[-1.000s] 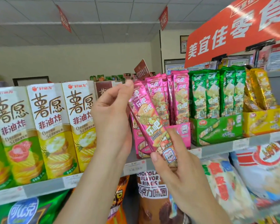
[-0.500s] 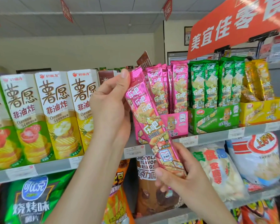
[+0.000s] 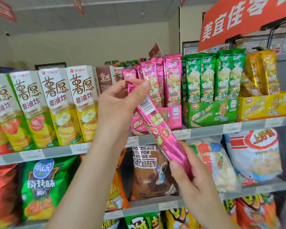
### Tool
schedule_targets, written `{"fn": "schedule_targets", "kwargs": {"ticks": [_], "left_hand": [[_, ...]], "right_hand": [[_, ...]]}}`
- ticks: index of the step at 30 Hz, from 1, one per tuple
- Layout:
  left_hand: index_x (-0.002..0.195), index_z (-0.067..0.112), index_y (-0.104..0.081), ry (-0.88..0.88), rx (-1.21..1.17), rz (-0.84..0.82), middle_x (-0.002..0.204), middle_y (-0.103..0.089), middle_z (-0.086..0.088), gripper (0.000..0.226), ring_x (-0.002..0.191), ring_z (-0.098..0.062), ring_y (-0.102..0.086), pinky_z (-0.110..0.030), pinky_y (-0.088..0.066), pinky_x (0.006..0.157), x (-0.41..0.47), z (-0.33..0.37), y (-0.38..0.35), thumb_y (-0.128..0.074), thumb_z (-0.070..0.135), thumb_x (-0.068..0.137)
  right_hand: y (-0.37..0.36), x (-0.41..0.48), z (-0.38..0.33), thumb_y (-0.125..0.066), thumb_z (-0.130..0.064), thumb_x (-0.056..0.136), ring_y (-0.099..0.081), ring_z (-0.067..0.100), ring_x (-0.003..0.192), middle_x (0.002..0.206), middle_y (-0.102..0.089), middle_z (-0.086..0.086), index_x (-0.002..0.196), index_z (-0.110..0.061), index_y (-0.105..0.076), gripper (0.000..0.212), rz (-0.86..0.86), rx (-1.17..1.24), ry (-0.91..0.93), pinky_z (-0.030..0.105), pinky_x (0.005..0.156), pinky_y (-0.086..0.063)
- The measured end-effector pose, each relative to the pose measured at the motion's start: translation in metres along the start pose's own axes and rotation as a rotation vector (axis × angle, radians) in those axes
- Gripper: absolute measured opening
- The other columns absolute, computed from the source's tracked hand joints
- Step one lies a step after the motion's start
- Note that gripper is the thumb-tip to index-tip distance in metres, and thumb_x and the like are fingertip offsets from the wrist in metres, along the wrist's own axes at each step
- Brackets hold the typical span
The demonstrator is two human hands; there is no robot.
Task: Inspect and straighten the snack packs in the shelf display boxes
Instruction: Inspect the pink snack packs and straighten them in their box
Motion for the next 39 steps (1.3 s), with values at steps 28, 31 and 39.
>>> {"fn": "schedule_targets", "kwargs": {"ticks": [28, 31, 39], "left_hand": [[0.118, 0.002, -0.060, 0.211, -0.157, 0.097, 0.101, -0.074, -0.005, 0.072, 0.090, -0.020, -0.069, -0.039, -0.056, 0.085, -0.083, -0.062, -0.031, -0.089, 0.034, 0.061], [0.105, 0.005, -0.064, 0.197, -0.346, 0.074, 0.083, -0.073, -0.002, 0.048, 0.073, -0.013, -0.069, -0.028, -0.058, 0.070, -0.068, -0.058, -0.024, -0.079, 0.032, 0.069], [0.096, 0.004, -0.060, 0.248, -0.498, -0.041, 0.084, -0.070, -0.008, 0.026, 0.078, -0.019, -0.066, -0.035, -0.056, 0.077, -0.042, -0.061, -0.016, -0.057, 0.025, 0.082]], "right_hand": [[0.003, -0.020, 0.013, -0.066, -0.074, 0.071, -0.064, 0.012, 0.072, 0.092, -0.073, -0.001, 0.115, -0.043, -0.068, 0.053, -0.198, 0.603, -0.269, 0.029, 0.064, -0.054], [-0.011, -0.022, 0.015, -0.074, -0.059, 0.075, -0.060, 0.016, 0.063, 0.089, -0.071, 0.015, 0.115, -0.021, -0.070, 0.055, -0.297, 0.801, -0.344, 0.024, 0.057, -0.048], [-0.010, -0.001, 0.022, -0.065, -0.025, 0.073, -0.062, 0.025, 0.056, 0.085, -0.068, 0.028, 0.093, -0.005, -0.075, 0.030, -0.165, 0.883, -0.383, 0.027, 0.047, -0.048]]}}
Point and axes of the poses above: each hand's wrist, its own x-axis towards the middle knuckle, its own y-axis out of the back of the hand, z = x × y, the point moved 10 cm from there along x, towards the middle knuckle
